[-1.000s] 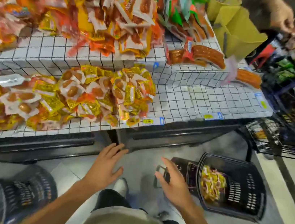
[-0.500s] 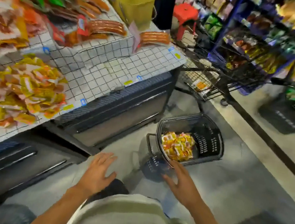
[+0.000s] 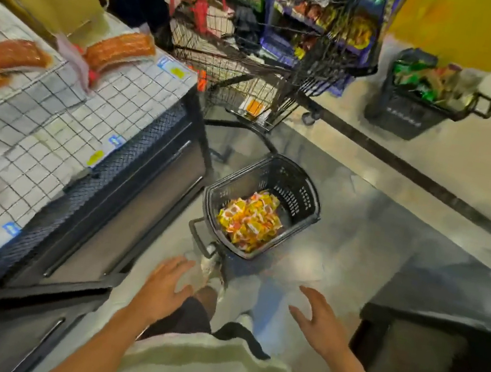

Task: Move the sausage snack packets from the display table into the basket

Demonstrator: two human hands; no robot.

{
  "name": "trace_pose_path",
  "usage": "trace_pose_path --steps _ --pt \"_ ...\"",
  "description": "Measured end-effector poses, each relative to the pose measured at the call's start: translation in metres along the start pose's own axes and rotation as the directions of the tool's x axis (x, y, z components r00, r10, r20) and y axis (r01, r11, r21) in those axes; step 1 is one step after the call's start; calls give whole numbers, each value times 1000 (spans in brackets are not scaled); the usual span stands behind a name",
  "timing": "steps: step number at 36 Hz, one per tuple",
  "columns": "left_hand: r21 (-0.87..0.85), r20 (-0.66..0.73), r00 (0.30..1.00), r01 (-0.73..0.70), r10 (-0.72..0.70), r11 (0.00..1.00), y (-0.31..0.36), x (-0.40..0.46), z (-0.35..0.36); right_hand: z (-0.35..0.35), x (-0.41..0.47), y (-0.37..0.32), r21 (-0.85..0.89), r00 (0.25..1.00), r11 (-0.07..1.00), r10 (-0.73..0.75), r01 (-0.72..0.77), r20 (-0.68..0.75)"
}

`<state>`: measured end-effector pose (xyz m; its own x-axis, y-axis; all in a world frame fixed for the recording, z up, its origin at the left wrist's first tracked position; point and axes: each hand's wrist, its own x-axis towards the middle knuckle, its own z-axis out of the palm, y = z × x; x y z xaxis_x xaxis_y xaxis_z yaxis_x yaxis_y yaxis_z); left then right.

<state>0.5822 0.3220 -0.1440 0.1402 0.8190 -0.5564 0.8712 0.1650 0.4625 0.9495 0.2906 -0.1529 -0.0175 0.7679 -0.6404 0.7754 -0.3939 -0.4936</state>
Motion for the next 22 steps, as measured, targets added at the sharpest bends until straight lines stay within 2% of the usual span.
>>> trace_pose_path --steps 10,15,22 --pt "-5 99 992 -81 81 997 0 110 -45 -17 58 -36 48 982 982 186 -185 -21" --pt "45 191 973 -143 132 989 6 161 -62 -38 102 -65 4 980 980 200 -200 -15" --pt "28 208 977 -56 49 998 5 224 -60 -61 165 -93 -61 982 989 143 -137 122"
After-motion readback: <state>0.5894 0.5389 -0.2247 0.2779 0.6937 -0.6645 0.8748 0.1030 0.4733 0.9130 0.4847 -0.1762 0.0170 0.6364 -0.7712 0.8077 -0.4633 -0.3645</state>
